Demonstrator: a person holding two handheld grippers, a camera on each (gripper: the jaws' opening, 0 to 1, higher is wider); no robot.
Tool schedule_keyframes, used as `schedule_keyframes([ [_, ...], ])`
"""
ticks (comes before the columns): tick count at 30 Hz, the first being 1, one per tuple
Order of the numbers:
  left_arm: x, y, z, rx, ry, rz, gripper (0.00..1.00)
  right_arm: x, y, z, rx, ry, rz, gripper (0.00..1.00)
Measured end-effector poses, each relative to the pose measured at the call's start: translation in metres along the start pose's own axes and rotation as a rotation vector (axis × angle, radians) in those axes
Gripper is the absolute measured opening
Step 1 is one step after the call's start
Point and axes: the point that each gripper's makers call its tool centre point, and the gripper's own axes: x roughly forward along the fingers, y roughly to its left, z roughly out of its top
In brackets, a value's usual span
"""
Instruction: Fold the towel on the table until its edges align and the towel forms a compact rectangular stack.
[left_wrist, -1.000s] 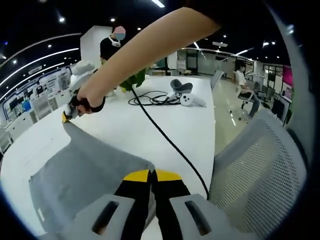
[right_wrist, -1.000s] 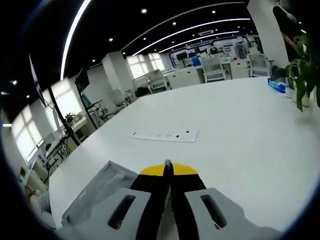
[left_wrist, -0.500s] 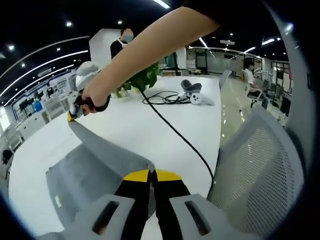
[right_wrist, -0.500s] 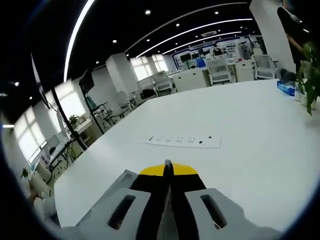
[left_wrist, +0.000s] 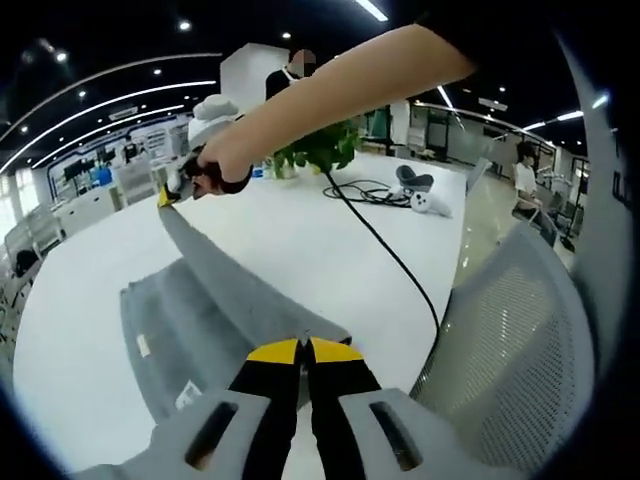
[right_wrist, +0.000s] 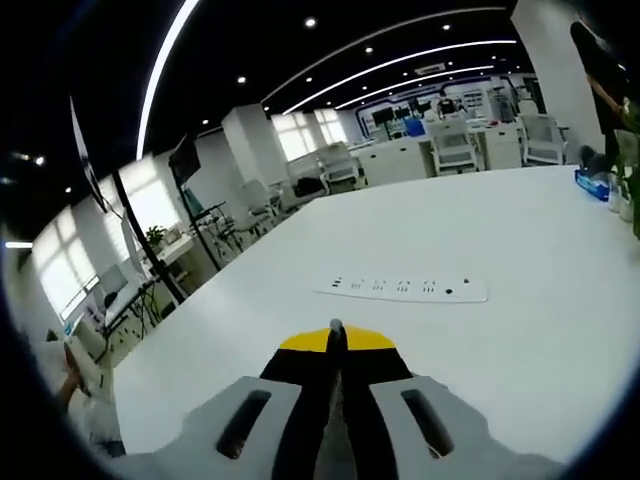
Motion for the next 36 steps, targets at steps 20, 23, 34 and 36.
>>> schedule_keyframes([
  [20,-0.037,0.033,-0.016,-0.021,-0.025,0.022,0.02,0.035,0.037,0.002,-0.022,0.013,-0.005,0.0],
  [23,-0.041,0.039,-0.022,-0.046,-0.026,0.024,0.02,0.039,0.043,0.0,-0.023,0.013,-0.008,0.0],
  [34,-0.056,0.055,-0.037,-0.092,-0.026,0.034,0.02,0.058,0.061,-0.011,-0.029,0.031,-0.007,0.0],
  [36,-0.057,0.06,-0.039,-0.158,-0.048,0.037,0.02,0.063,0.062,-0.013,-0.035,0.032,-0.012,0.0],
])
